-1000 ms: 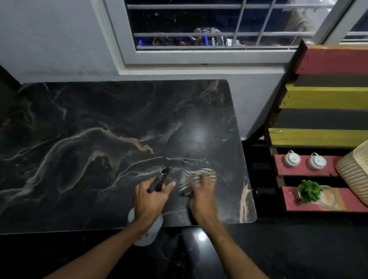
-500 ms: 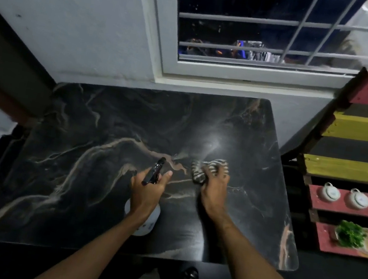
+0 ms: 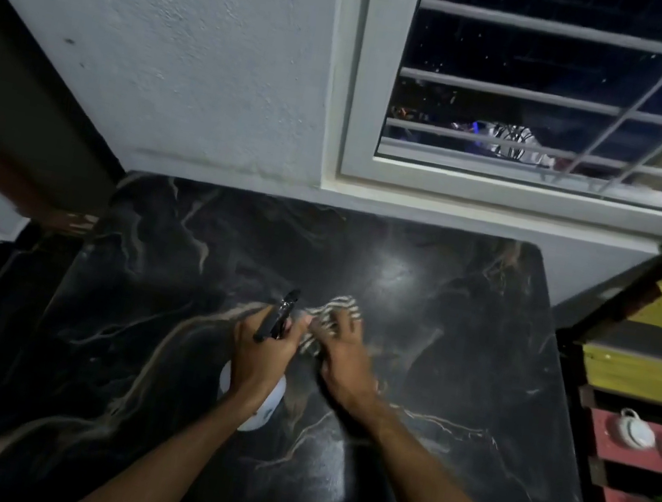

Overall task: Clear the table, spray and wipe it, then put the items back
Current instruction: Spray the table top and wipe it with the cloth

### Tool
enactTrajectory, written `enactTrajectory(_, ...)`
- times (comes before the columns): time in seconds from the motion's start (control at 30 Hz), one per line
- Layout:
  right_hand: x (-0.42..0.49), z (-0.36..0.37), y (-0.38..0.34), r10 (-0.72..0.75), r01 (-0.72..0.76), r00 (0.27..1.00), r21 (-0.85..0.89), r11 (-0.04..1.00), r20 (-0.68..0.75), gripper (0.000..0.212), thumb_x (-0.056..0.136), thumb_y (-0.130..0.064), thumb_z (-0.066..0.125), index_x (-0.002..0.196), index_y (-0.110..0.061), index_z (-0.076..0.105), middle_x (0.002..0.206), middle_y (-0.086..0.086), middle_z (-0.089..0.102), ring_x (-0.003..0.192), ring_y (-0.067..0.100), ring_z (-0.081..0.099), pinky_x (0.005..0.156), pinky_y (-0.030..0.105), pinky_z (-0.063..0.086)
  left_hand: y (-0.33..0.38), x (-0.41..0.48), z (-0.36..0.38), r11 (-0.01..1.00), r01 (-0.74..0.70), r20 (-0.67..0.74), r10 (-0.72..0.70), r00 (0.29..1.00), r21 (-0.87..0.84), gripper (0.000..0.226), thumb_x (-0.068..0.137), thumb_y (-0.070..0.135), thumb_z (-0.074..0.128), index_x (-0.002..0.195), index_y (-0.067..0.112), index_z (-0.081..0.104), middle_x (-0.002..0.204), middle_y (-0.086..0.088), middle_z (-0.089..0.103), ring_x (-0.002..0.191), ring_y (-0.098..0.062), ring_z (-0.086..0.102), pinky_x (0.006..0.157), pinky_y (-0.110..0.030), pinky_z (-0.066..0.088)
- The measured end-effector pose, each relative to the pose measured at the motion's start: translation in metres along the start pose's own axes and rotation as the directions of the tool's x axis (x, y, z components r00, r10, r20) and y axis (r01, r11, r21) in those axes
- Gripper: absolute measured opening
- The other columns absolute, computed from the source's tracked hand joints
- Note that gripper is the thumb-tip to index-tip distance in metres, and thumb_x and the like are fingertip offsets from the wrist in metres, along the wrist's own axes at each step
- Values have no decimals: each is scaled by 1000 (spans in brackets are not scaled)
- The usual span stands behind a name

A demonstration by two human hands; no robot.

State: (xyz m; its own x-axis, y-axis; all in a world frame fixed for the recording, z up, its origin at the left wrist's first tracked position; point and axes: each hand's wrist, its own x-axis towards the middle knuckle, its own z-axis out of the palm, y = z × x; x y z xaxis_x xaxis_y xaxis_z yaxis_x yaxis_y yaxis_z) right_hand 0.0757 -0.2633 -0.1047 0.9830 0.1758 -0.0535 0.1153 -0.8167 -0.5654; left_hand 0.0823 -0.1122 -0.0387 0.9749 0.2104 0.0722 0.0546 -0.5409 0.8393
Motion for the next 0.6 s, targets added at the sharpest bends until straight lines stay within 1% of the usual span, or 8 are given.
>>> enactTrajectory(0.07,18,-5,11,-30,30,1000,-2,1000,-1,59,86,-12,52,141,-36,55,158,4,31,137,30,34,112,42,43,0,16,5,1000,16,14,-16,1000,5,40,81,26,83,57,9,56,53,-1,58,52,-20,57,56,-33,47)
enactTrajectory(0.1,31,-14,22,85,-84,994,27,996,-68,60,85,-10,53,139,-35,56,158,5,31,136,30,34,113,42,42,-1,23,8,1000,23,17,-23,1000,-5,41,81,27,83,57,10,55,52,0,57,52,-19,57,56,-33,47)
enactTrajectory(0.2,55,-35,46,477,-457,850,136,879,-226,66,79,0,50,139,-25,58,154,12,31,130,39,36,113,46,40,-2,38,13,998,13,31,-11,999,-55,42,82,30,82,57,11,54,51,2,56,51,-15,57,56,-33,49)
enactTrajectory(0.27,60,-29,30,363,-360,916,52,932,-170,67,79,0,51,142,-25,54,154,13,29,132,39,34,113,48,41,0,46,16,998,-20,31,22,999,-60,41,82,28,82,57,13,53,51,4,55,51,-8,56,56,-29,49)
enactTrajectory(0.33,60,-18,21,94,-95,995,-25,995,-40,62,86,-7,54,143,-32,51,157,8,27,136,33,32,109,44,45,6,52,20,996,-61,40,63,997,-59,40,81,24,83,58,22,51,51,10,53,53,-1,57,55,-12,42)
enactTrajectory(0.4,74,-26,32,-12,13,1000,-47,999,12,57,90,-12,52,142,-36,52,158,4,28,136,31,32,107,43,47,12,59,27,993,-92,44,95,994,-71,38,80,22,84,60,25,52,52,16,52,57,5,58,55,-5,37)
enactTrajectory(0.53,120,-48,57,411,-403,893,81,912,-181,62,85,-2,50,142,-26,54,157,15,27,139,43,29,118,46,34,13,72,37,992,-115,21,116,993,-47,38,80,23,84,58,10,56,52,7,55,55,-12,58,53,-15,42)
enactTrajectory(0.6,140,-45,45,290,-289,954,25,957,-78,63,87,-4,51,145,-27,50,158,15,25,141,43,25,120,48,31,16,78,42,990,-132,19,133,991,-39,39,81,20,84,58,9,54,52,5,54,50,-12,55,53,-28,46)
